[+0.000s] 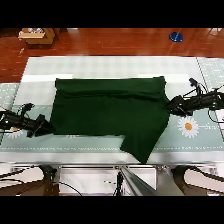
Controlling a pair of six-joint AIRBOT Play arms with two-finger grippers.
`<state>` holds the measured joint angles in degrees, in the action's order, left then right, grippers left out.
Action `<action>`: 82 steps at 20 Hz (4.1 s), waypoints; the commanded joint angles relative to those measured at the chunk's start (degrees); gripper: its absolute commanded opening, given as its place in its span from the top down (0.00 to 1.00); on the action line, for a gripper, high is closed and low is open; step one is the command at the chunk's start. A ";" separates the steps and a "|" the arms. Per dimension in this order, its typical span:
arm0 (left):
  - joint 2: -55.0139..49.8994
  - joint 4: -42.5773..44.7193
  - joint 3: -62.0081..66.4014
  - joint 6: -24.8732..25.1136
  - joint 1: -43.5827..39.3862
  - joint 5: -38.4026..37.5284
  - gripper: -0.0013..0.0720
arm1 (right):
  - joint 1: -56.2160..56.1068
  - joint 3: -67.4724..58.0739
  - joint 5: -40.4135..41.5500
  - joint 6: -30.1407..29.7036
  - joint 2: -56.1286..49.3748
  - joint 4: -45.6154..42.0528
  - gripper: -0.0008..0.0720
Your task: Fold the shirts.
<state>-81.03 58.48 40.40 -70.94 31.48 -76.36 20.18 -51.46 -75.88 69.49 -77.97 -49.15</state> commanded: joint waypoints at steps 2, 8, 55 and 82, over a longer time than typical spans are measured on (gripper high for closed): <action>-0.55 -2.82 -0.17 -1.70 -4.42 9.57 0.95 | 0.07 0.11 -0.85 -0.24 0.04 6.10 0.25; 0.85 -2.86 -0.11 3.30 -3.50 3.58 0.95 | 0.13 1.05 -3.96 -0.22 0.04 -2.23 0.25; -7.61 -34.49 23.45 17.35 -12.79 23.34 0.95 | -11.26 -16.90 36.26 -1.84 -9.94 14.32 0.95; -16.39 -23.67 29.49 12.13 -7.67 -0.79 0.44 | 1.03 -22.34 12.74 2.10 -21.73 2.51 0.20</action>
<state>-97.49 33.91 69.87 -58.43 24.40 -75.59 22.57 -73.73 -63.18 72.79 -97.34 -48.84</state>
